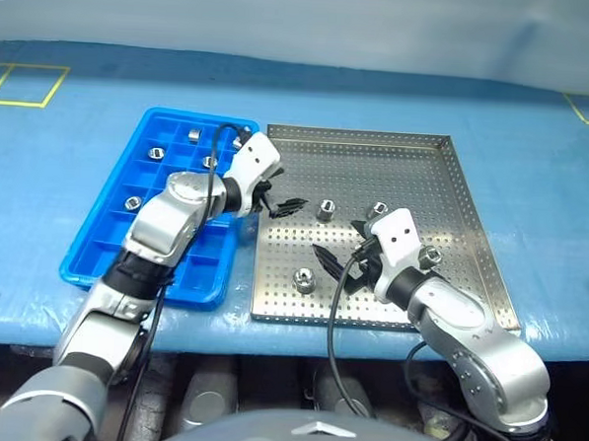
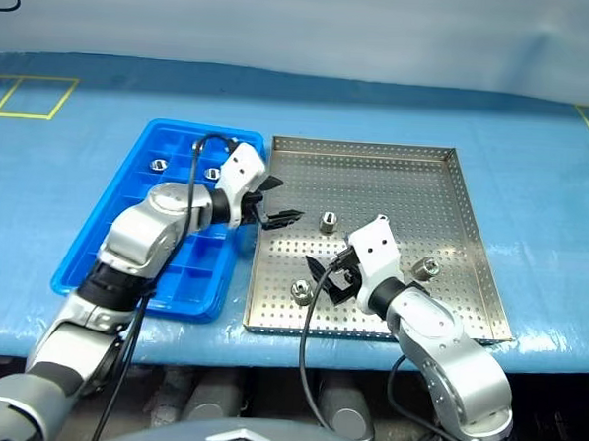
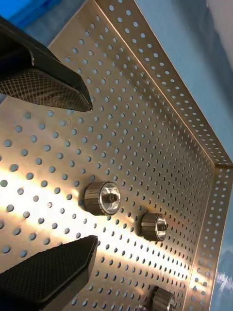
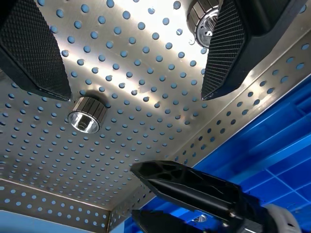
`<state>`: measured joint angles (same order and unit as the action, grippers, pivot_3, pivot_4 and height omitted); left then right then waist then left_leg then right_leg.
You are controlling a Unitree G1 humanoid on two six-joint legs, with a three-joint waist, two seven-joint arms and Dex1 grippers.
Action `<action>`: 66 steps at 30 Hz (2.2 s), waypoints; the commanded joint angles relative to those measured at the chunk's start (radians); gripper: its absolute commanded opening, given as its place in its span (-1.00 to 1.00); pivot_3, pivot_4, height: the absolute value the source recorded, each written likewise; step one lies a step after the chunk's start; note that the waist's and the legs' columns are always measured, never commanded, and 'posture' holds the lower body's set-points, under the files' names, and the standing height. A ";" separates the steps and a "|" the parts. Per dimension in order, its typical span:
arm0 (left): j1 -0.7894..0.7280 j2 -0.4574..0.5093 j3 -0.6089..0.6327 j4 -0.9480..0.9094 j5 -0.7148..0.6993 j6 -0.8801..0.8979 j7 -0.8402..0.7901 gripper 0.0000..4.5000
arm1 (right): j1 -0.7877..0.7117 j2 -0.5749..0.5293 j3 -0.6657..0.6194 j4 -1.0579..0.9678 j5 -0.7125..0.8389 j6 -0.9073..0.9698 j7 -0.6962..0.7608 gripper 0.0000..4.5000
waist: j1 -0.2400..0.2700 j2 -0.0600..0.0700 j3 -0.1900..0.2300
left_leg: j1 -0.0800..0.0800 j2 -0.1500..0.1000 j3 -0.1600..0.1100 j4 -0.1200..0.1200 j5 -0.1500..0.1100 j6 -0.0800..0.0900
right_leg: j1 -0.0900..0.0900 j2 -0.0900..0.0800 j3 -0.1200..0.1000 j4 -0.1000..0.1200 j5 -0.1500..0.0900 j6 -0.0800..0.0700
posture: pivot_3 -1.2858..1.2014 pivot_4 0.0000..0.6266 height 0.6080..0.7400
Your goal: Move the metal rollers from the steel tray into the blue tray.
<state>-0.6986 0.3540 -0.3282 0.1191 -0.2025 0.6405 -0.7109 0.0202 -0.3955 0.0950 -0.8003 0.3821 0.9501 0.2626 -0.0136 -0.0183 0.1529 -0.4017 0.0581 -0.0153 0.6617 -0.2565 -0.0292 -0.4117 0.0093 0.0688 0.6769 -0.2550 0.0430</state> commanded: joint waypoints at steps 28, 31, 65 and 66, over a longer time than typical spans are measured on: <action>-0.281 -0.219 -0.081 0.577 0.283 -0.213 -0.109 -0.22 | 0.055 0.031 -0.027 -0.088 0.002 -0.003 -0.077 1.00 | -0.057 0.000 0.000 | -0.004 -0.001 -0.001 0.001 -0.001 0.002 | -0.002 0.000 0.000 0.000 -0.001 0.000 | -0.03 -0.52 1.00; -0.261 -0.175 -0.040 0.454 0.256 -0.174 -0.119 -0.22 | 0.045 0.032 -0.021 -0.078 0.005 -0.005 -0.072 1.00 | -0.057 0.000 0.000 | -0.004 -0.001 -0.001 0.001 -0.001 0.002 | -0.002 0.000 0.000 0.000 0.000 0.000 | -0.02 -0.52 1.00; 0.423 0.093 0.454 -0.614 0.051 0.418 0.280 -0.22 | -0.062 0.051 0.075 0.033 0.003 -0.019 -0.001 1.00 | 0.012 0.001 0.000 | -0.002 0.000 -0.003 0.002 0.000 0.000 | -0.001 -0.001 -0.001 0.002 0.000 0.000 | 0.11 -0.52 1.00; 0.425 0.093 0.446 -0.600 0.055 0.411 0.285 -0.22 | -0.063 0.052 0.075 0.033 0.002 -0.019 0.000 1.00 | 0.012 0.001 0.000 | -0.002 0.000 -0.003 0.002 0.000 0.000 | -0.001 -0.001 -0.001 0.002 0.000 0.000 | 0.11 -0.52 1.00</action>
<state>-0.2712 0.4452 0.1251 -0.4742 -0.1393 1.0669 -0.4380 -0.0281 -0.3481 0.1697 -0.7526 0.3815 0.9580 0.2571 -0.0020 -0.0175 0.1528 -0.4036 0.0584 -0.0182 0.6633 -0.2565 -0.0292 -0.4125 0.0088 0.0673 0.6793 -0.2554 0.0426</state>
